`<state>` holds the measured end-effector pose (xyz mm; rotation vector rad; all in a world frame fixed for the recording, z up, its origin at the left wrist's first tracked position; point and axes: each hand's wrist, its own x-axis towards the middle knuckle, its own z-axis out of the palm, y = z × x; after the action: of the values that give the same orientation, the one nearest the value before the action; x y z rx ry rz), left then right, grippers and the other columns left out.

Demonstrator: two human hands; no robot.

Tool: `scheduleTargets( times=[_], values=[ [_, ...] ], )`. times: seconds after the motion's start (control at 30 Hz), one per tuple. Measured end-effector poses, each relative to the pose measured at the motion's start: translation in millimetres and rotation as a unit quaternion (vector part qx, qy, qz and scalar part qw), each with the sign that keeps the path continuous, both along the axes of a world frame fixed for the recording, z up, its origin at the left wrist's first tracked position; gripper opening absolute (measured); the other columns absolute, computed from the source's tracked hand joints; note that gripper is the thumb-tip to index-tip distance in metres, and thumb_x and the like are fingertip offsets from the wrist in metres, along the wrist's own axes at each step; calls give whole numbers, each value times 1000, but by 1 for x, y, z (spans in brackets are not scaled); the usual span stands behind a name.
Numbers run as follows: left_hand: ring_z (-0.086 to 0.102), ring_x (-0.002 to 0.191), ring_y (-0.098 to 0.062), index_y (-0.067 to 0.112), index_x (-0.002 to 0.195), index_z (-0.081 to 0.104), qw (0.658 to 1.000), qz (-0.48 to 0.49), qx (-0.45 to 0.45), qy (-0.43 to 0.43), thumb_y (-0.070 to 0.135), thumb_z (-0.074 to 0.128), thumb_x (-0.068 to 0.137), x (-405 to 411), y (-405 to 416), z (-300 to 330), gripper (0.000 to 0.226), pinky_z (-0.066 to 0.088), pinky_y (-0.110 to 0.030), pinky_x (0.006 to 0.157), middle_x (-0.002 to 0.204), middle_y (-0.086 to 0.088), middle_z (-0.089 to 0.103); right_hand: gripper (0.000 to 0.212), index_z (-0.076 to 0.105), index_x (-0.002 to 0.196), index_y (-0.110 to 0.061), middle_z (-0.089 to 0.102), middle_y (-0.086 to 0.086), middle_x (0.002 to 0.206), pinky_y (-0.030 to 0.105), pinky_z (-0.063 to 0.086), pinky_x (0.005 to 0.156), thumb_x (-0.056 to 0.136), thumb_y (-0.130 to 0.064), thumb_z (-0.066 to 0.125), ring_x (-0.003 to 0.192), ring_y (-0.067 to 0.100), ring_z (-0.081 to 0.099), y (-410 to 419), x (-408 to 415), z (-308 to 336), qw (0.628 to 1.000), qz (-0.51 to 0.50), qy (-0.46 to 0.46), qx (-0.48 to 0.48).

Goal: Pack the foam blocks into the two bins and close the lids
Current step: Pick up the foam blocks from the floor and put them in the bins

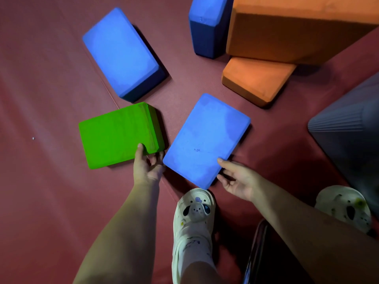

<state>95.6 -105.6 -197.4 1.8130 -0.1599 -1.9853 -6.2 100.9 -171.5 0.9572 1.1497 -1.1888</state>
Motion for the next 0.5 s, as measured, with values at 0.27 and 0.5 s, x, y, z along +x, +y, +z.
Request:
scheduleTargets(
  times=[0.27, 0.5],
  values=[
    [58, 38, -17, 12, 68, 41, 999, -26, 22, -13, 31, 63, 90, -6, -5, 1, 37, 56, -36, 51, 49, -1, 48, 13, 62, 83, -25, 61, -6, 89, 14, 36, 55, 81, -19, 73, 77, 7, 55, -16, 1, 2, 999, -6, -7, -39],
    [63, 101, -27, 9, 100, 58, 996, -63, 23, 51, 41, 61, 86, -5, -10, 5, 35, 43, -45, 98, 96, -11, 69, 16, 58, 84, -26, 56, -7, 85, 22, 41, 71, 80, -30, 73, 82, 6, 54, -19, -6, -1, 1000, 12, 3, -23]
  ],
)
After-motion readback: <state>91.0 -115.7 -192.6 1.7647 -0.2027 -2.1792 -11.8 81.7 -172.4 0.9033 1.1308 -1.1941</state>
